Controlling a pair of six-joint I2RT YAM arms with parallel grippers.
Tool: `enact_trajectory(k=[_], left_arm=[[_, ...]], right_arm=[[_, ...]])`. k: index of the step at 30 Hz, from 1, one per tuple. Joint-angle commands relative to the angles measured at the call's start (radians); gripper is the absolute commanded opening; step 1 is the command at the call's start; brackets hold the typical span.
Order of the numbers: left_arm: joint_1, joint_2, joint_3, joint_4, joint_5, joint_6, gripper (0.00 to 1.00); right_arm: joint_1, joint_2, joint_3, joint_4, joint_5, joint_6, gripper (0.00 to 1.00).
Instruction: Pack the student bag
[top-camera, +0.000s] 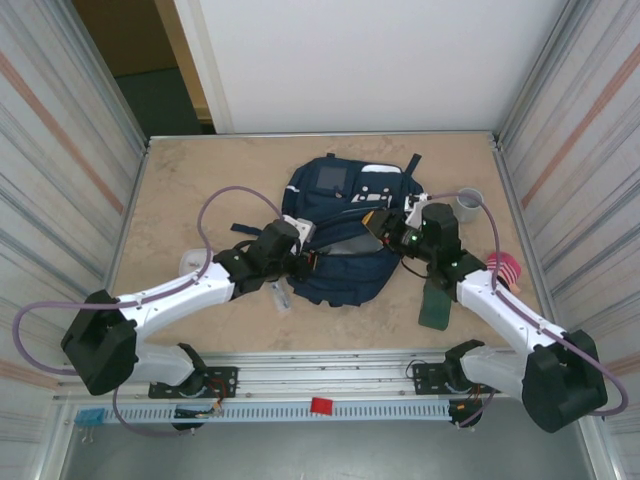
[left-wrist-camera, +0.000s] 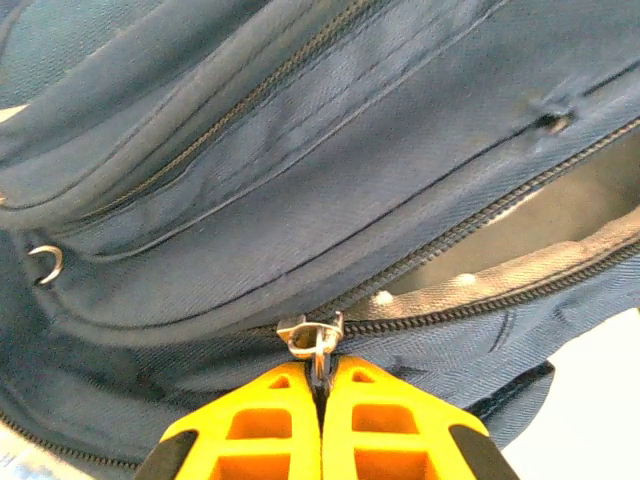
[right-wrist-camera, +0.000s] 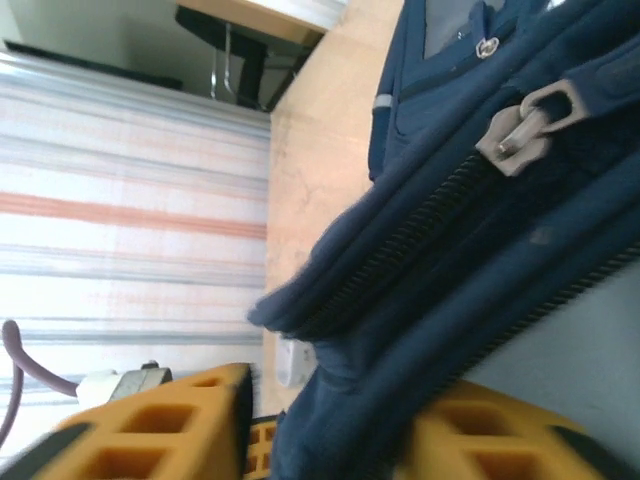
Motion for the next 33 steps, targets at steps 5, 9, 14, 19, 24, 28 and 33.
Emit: enact_trajectory(k=[5,9,14,19,24,28,33], left_arm=[[-0.032,0.014,0.025,0.111,0.114,0.039,0.00],[-0.056,0.024,0.023,0.132,0.116,0.037,0.00],[-0.058,0.022,0.026,0.097,0.066,0.042,0.00],[-0.005,0.005,0.024,0.021,0.023,0.057,0.00],[0.083,-0.036,-0.022,-0.011,0.014,0.084,0.00],[0.125,-0.074,-0.064,-0.008,0.012,0.101,0.00],[0.125,-0.075,-0.082,0.044,0.074,0.101,0.00]], right_arm=[[0.191,0.002,-0.085,0.144,0.251,0.118,0.50],[0.212,0.072,-0.061,0.188,0.285,0.127,0.50],[0.198,0.135,-0.020,0.179,0.283,0.101,0.32],[0.108,0.125,0.041,0.081,0.100,-0.015,0.08],[-0.044,0.079,0.172,-0.177,-0.200,-0.224,0.04],[-0.195,0.091,0.293,-0.383,-0.439,-0.383,0.03],[-0.317,0.167,0.368,-0.431,-0.552,-0.403,0.08]])
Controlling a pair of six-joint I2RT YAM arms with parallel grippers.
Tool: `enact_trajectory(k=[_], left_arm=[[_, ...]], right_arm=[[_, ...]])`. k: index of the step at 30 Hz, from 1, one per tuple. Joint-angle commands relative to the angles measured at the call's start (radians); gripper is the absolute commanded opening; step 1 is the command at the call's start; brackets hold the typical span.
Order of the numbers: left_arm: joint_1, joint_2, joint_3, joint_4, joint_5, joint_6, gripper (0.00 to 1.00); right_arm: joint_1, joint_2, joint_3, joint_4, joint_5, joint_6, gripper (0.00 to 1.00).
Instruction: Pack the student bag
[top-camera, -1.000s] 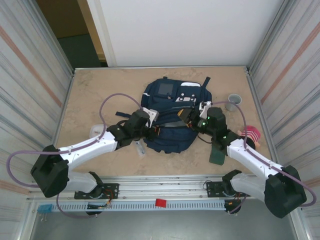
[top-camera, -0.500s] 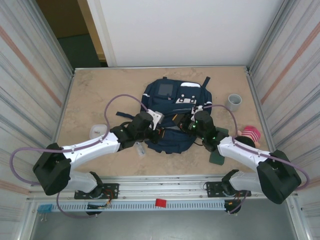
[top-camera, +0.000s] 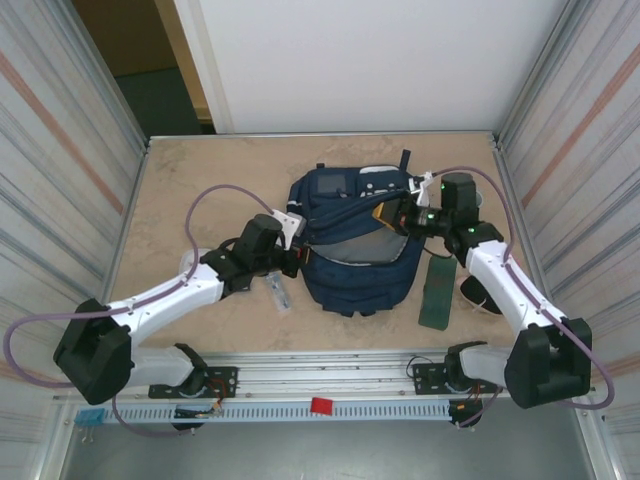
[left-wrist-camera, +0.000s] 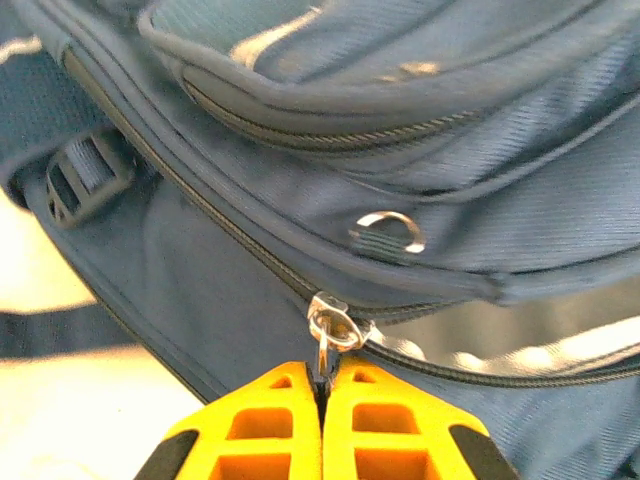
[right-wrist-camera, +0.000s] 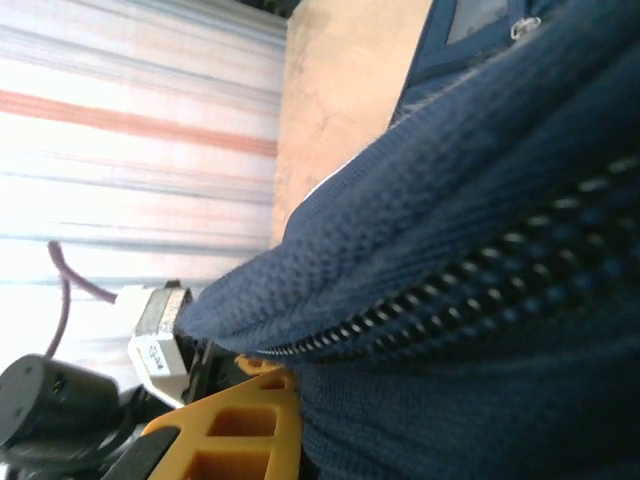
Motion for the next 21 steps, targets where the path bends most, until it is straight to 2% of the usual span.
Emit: enact_trajectory(k=[1,2,5,7,12,15,16,19,21], left_arm=[[0.012,-0.015,-0.026,-0.013,0.002,0.009,0.00],[0.005,-0.011,-0.024,0.003,0.009,0.005,0.00],[-0.020,0.004,-0.010,0.043,0.018,0.007,0.00],[-0.030,0.016,0.004,0.052,0.019,0.007,0.00],[-0.049,0.040,0.029,0.062,0.034,0.005,0.00],[-0.057,0.043,0.032,0.070,0.037,-0.001,0.00],[-0.059,0.043,0.033,0.069,0.035,-0.001,0.00],[-0.054,0.046,0.035,0.045,-0.017,0.010,0.00],[-0.026,0.054,0.034,0.026,-0.026,0.024,0.00]], right_arm=[[-0.047,0.029,0.055,-0.013,-0.088,-0.070,0.15],[-0.029,0.029,0.040,0.025,-0.064,-0.035,0.25],[0.033,-0.002,-0.050,0.147,0.073,0.098,0.46],[0.087,-0.035,-0.115,0.222,0.197,0.188,0.52],[0.248,-0.093,-0.229,0.314,0.510,0.311,0.56],[0.305,-0.069,-0.244,0.342,0.574,0.332,0.54],[0.311,-0.059,-0.240,0.348,0.564,0.327,0.48],[0.287,-0.048,-0.199,0.304,0.493,0.258,0.23],[0.255,-0.062,-0.156,0.240,0.431,0.167,0.17]])
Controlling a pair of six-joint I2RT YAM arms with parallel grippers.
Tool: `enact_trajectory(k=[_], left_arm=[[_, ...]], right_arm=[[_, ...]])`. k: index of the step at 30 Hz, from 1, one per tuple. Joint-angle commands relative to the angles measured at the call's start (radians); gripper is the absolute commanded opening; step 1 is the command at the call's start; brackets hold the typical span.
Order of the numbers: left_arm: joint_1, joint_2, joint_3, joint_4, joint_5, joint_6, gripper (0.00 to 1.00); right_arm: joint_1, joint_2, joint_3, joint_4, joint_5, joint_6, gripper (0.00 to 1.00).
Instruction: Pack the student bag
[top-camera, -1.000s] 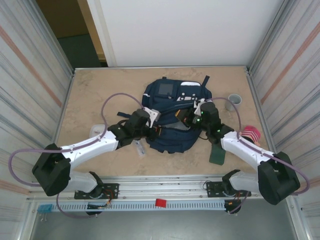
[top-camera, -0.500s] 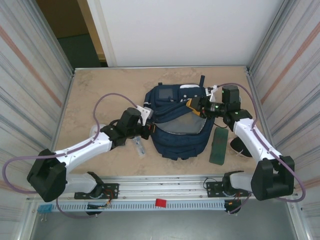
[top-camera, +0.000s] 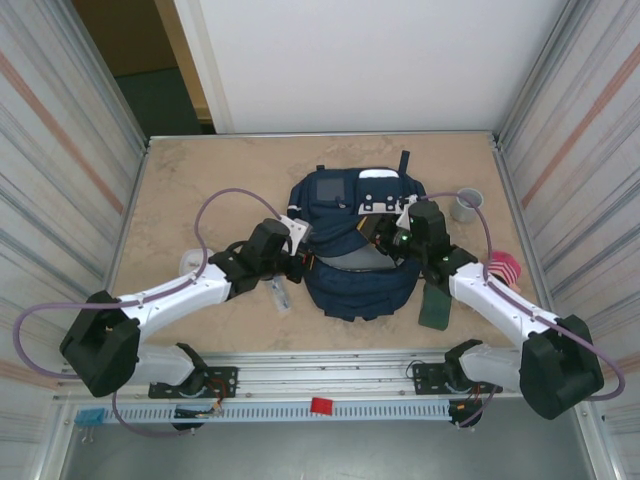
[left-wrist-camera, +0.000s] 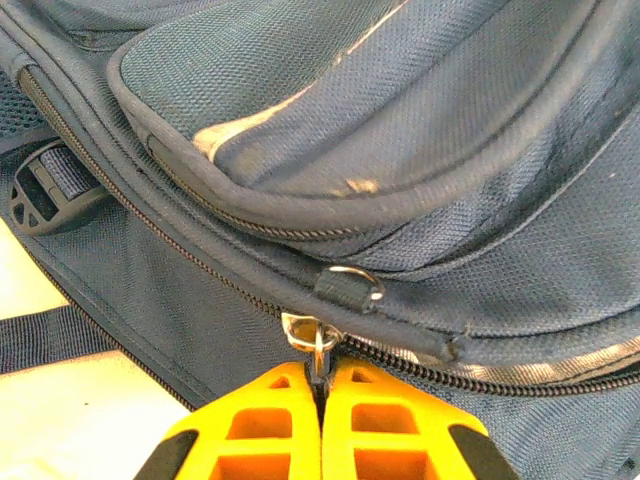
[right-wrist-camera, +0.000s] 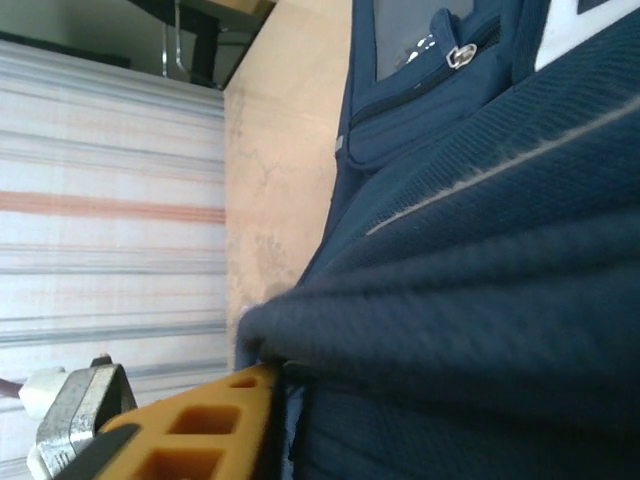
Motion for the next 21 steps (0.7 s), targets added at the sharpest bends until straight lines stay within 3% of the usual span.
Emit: enact_trajectory(k=[1,5,11,17,21], left_arm=[[0.033,0.008,0.041,0.008,-0.016,0.026,0.00],[0.125,0.021,0.032,0.018,0.019,0.063,0.00],[0.229,0.086,0.062,0.074,0.083,0.144,0.00],[0.304,0.213,0.136,0.125,0.124,0.186,0.00],[0.338,0.291,0.185,0.132,0.099,0.213,0.00]], right_arm=[[-0.048,-0.008,0.101,-0.079,-0.102,-0.148,0.14],[-0.156,-0.016,0.265,-0.305,-0.332,-0.372,0.09],[-0.297,0.058,0.432,-0.406,-0.647,-0.503,0.06],[-0.326,0.139,0.564,-0.484,-0.805,-0.583,0.02],[-0.330,0.149,0.601,-0.481,-0.831,-0.584,0.02]])
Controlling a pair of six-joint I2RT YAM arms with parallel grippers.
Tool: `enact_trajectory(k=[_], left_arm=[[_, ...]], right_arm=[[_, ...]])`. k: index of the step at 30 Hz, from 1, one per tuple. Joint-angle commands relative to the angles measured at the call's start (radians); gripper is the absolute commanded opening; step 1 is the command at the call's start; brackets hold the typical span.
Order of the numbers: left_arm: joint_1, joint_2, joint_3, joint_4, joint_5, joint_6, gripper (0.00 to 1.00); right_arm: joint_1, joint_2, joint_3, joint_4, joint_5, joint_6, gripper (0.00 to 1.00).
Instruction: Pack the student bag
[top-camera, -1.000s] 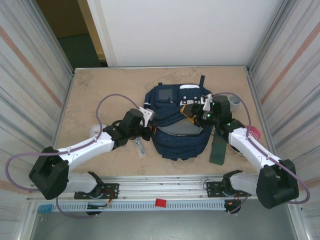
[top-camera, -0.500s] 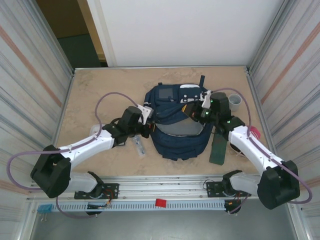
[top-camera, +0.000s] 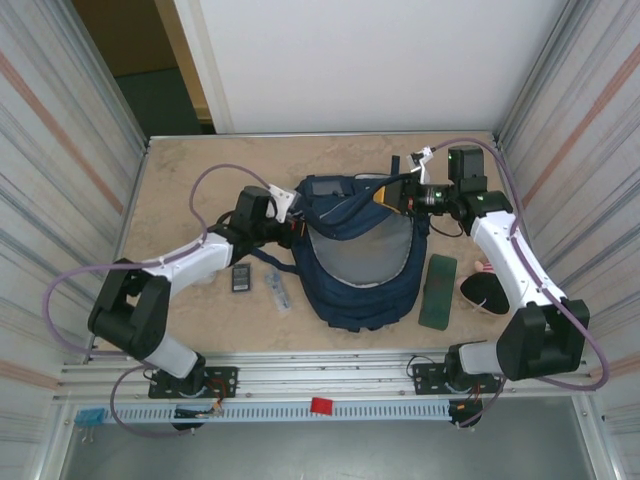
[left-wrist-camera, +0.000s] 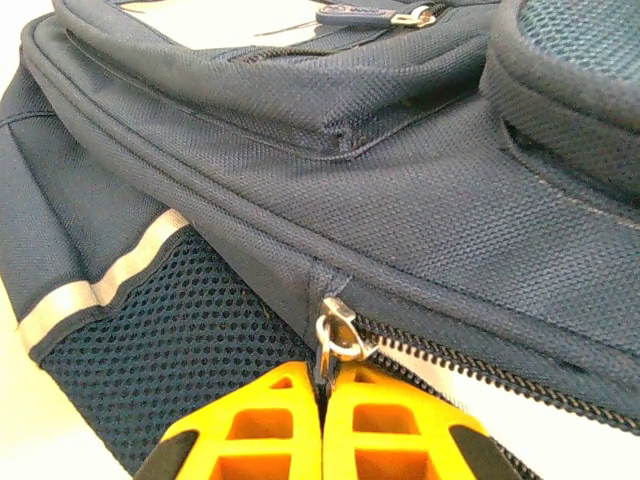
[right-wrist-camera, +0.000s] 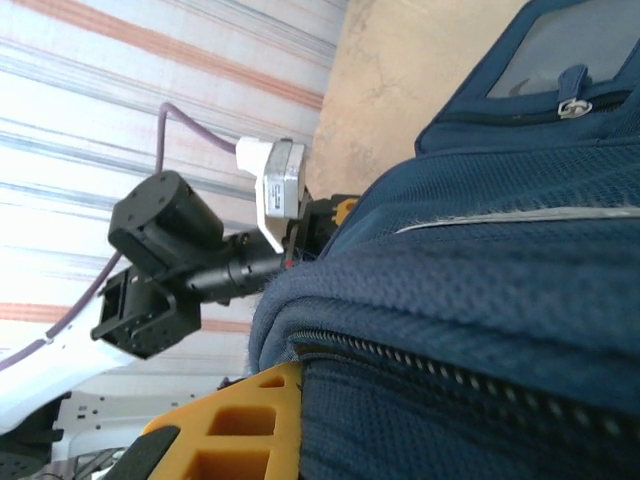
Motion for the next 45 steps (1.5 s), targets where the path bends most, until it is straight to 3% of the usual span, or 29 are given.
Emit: enact_trajectory(k=[1,3,5,6,10,15,23,32,36,39,45], left_arm=[[0.069,0.069,0.050,-0.017,-0.115,0.034,0.00],[0.080,0.097,0.073,-0.021,-0.127,0.033,0.00],[0.085,0.099,0.086,-0.021,-0.114,0.015,0.07],[0.085,0.086,0.085,-0.017,-0.091,0.002,0.13],[0.082,-0.014,0.053,-0.022,-0.034,-0.098,0.51],[0.051,-0.201,-0.049,-0.055,-0.052,-0.222,0.71],[-0.055,-0.404,-0.197,-0.126,-0.159,-0.366,0.74],[-0.109,-0.438,-0.266,-0.145,-0.235,-0.435,0.74],[-0.117,-0.423,-0.265,-0.142,-0.238,-0.439,0.74],[-0.122,-0.408,-0.264,-0.138,-0.235,-0.436,0.74],[-0.128,-0.405,-0.235,-0.159,-0.244,-0.427,0.75]], right_arm=[[-0.014,-0.036,0.100,0.056,-0.189,-0.047,0.02],[-0.013,-0.034,0.091,0.093,-0.166,-0.007,0.02],[-0.013,-0.037,0.073,0.121,-0.098,0.028,0.02],[-0.010,-0.039,0.063,0.133,-0.055,0.037,0.03],[-0.003,-0.034,-0.011,0.260,0.068,0.102,0.03],[0.027,0.009,-0.089,0.414,0.163,0.133,0.03],[0.066,0.125,-0.150,0.615,0.222,0.176,0.03],[0.088,0.263,-0.155,0.660,0.233,0.200,0.07],[0.116,0.214,-0.200,0.502,0.375,0.193,0.22],[0.129,0.202,-0.232,0.426,0.389,0.230,0.39],[0.140,0.119,-0.199,0.111,0.467,0.153,0.57]])
